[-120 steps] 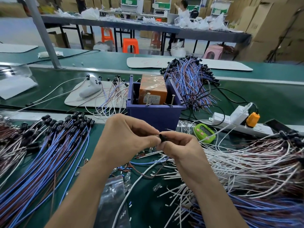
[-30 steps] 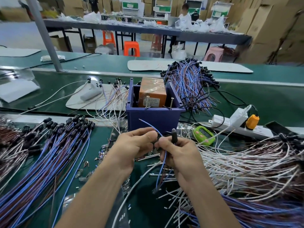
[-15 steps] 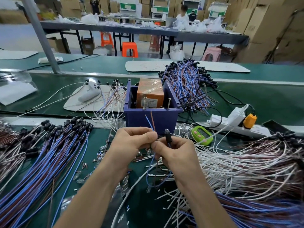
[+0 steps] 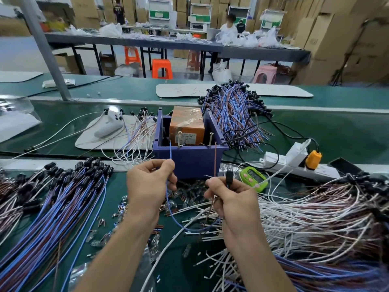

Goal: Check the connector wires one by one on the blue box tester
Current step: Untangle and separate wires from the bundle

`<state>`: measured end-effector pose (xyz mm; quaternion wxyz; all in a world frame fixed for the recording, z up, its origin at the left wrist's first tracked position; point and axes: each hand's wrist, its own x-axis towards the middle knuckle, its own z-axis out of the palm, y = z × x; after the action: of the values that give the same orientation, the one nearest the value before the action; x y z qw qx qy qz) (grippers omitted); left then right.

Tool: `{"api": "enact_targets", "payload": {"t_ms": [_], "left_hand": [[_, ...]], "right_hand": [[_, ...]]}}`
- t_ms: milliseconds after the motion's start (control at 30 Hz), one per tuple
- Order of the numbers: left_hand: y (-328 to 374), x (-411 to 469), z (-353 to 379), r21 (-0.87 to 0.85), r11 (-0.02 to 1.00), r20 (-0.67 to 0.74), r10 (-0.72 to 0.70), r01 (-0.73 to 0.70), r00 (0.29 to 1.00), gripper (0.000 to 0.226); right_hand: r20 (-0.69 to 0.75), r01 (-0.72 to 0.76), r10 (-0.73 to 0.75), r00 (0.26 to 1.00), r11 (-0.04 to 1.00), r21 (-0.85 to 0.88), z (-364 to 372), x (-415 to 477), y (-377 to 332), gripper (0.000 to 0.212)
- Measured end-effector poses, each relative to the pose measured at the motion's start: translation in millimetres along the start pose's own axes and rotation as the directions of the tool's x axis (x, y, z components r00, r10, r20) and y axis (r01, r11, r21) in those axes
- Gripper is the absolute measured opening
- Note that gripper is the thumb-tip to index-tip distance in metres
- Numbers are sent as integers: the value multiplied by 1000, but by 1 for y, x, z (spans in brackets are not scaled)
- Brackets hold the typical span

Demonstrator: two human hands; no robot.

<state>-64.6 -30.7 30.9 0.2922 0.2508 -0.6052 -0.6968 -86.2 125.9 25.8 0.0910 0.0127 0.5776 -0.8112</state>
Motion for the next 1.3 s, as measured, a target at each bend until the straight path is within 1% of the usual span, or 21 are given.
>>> {"api": "enact_targets", "payload": {"t_ms": [100, 233, 400, 500, 600, 833, 1067, 1200, 1300], "left_hand": [[-3, 2, 1, 12, 1000, 22, 4, -4, 1000, 31], [-3, 5, 0, 49, 999, 55, 18, -20, 998, 29], [-4, 2, -1, 66, 997, 75, 41, -46, 996, 26], [-4, 2, -2, 64, 997, 79, 44, -50, 996, 23], [-4, 2, -3, 72, 996, 87, 49, -55, 995, 21], [-5, 2, -3, 75, 995, 98, 52, -59, 994, 22], [-5, 4, -5, 65, 996, 112, 55, -62, 992, 23], [-5, 3, -5, 80, 995, 118, 52, -61, 992, 22], [-3, 2, -4, 71, 996, 90, 53, -59, 995, 25]], "right_hand": [[-3, -8, 8, 1000, 1000, 14, -2, 2, -1, 16], [-12, -4, 4, 1000, 1000, 8, -3, 4, 0, 26], [-25, -10, 10, 1000, 1000, 12, -3, 5, 1, 20], [-27, -7, 7, 1000, 1000, 18, -4, 6, 3, 27], [-44, 23, -24, 999, 1000, -10, -4, 8, 5, 31], [-89, 57, -59, 994, 998, -26, -1, 15, 10, 31], [-93, 85, -87, 992, 996, -27, 1, 21, 12, 28], [-83, 93, -95, 992, 995, -27, 3, 19, 9, 36], [-114, 101, -100, 988, 995, -1, 0, 16, 6, 30]]}}
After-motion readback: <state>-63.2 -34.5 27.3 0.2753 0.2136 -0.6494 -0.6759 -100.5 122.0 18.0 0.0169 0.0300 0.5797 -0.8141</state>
